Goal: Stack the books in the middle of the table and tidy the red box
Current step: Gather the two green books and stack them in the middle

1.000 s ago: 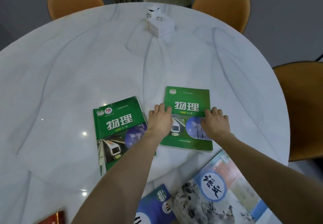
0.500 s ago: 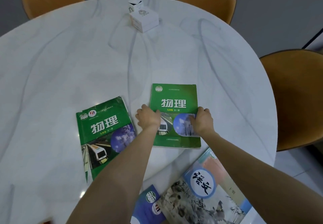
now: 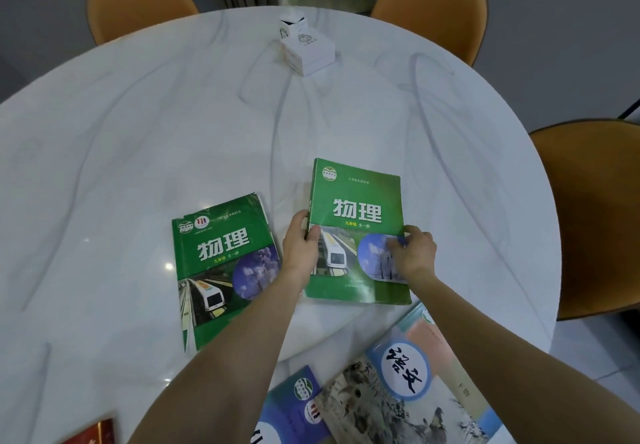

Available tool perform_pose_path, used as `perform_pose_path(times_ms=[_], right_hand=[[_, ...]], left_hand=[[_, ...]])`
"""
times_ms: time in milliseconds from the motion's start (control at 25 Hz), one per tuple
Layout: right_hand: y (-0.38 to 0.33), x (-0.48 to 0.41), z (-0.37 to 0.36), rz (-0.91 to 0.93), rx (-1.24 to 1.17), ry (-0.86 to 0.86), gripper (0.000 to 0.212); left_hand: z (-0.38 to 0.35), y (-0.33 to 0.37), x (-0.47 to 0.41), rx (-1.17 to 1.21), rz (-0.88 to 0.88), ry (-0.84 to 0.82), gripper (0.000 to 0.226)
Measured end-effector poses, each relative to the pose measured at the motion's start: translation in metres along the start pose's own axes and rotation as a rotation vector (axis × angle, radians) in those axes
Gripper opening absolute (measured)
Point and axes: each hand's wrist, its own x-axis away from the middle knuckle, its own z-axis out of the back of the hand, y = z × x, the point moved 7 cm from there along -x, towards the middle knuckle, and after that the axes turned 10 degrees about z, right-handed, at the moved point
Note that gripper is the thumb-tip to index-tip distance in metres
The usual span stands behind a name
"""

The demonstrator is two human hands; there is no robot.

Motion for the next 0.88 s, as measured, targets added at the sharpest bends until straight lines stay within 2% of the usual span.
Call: perform_pose_path(times_ms=[160, 320, 520, 880], right_hand=[[-0.009, 0.012, 0.001, -0.027, -0.318, 0.047, 0.035], [-0.041, 0.017, -0.013, -0.004, -0.503, -0.038, 0.034], [-0.089, 0.024, -0.047, 0.057, -0.534, -0.19, 0.031], [-0.144, 0.049, -0.123, 0.139, -0.418, -0.341, 0.025]], left_hand=[[0.023, -0.003, 0.01, 0.177, 0.007, -0.021, 0.037], [0.06, -0.006, 0.015, 0.317, 0.046, 0.008, 0.039], [0.119, -0.02, 0.02, 0.329, 0.082, 0.109, 0.04], [0.201, -0.06, 0.025, 0.282, 0.13, 0.285, 0.035]])
